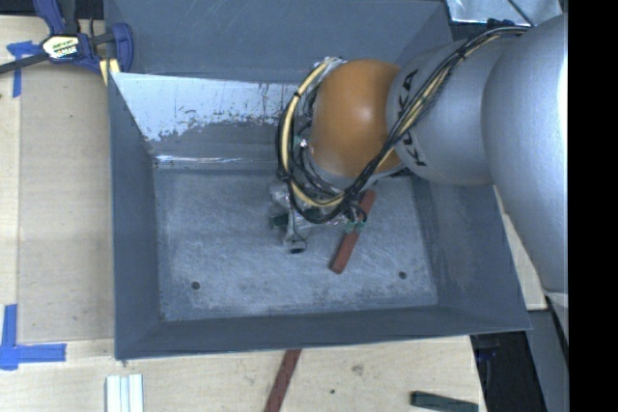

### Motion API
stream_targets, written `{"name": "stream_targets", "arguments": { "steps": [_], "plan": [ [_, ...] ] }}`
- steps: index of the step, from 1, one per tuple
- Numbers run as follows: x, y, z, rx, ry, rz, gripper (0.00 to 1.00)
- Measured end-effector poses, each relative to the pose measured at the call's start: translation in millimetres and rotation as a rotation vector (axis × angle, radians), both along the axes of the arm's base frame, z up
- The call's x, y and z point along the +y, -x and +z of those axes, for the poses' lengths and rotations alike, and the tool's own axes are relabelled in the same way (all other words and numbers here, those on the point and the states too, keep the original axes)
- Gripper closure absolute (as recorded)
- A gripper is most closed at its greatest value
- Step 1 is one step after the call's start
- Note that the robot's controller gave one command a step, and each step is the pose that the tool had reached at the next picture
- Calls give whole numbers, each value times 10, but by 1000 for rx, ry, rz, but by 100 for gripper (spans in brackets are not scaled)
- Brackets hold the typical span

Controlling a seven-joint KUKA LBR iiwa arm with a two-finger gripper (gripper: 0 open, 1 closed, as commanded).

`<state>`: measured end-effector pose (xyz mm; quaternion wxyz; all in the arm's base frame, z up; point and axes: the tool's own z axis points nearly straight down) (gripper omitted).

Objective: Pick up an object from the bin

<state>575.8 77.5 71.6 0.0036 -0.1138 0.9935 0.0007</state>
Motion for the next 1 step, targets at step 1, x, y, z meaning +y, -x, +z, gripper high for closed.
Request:
{"name": "stream_targets", "arguments": {
  "steps": [1],
  "plan": [
    [204, -325, 1393, 1, 1, -8, 100]
  ]
}}
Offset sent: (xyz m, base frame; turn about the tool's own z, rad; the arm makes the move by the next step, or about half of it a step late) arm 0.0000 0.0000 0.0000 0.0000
